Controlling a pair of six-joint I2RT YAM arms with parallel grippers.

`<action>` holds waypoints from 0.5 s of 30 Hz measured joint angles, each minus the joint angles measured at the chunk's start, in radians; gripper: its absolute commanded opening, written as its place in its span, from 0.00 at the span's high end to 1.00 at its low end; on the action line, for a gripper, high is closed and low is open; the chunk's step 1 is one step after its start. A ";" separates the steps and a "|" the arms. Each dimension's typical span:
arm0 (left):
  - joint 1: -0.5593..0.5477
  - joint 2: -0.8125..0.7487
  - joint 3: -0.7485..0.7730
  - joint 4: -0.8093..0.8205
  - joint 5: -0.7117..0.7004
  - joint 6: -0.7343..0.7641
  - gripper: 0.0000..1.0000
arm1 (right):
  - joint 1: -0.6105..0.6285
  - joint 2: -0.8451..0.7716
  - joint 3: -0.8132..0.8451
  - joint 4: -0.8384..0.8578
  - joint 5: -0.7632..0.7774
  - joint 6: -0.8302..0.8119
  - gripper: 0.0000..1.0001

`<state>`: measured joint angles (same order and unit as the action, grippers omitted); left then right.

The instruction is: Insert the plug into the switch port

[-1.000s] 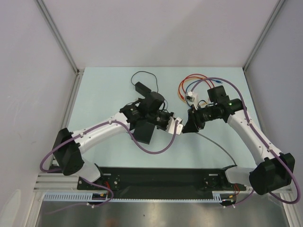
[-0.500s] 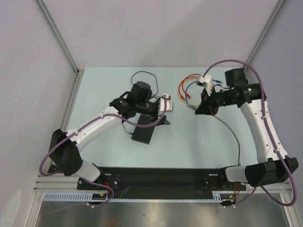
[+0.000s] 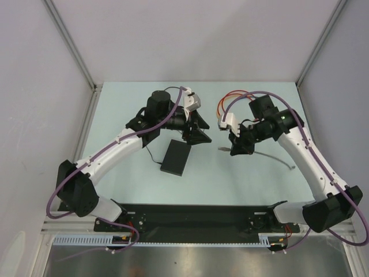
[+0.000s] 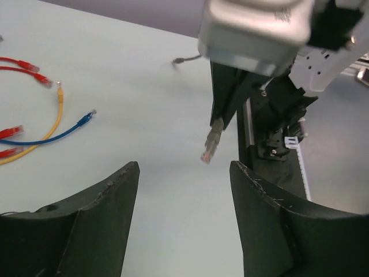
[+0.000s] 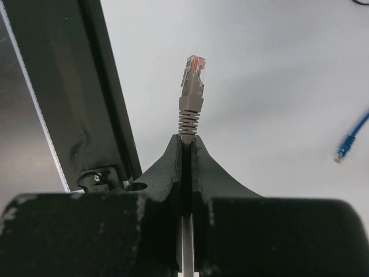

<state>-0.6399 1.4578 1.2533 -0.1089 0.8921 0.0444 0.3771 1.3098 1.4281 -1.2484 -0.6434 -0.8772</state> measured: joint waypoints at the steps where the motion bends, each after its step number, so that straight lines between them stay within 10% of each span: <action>1: 0.000 0.004 -0.005 0.021 0.010 -0.026 0.32 | 0.021 -0.006 -0.019 0.010 -0.003 0.010 1.00; 15: 0.000 0.050 -0.063 0.185 0.189 -0.229 0.47 | 0.047 -0.074 -0.058 0.137 -0.126 0.135 1.00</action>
<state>-0.6399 1.5078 1.1904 0.0761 1.0813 -0.1844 0.4244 1.2354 1.3705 -1.1110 -0.7689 -0.7422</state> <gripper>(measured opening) 0.567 0.046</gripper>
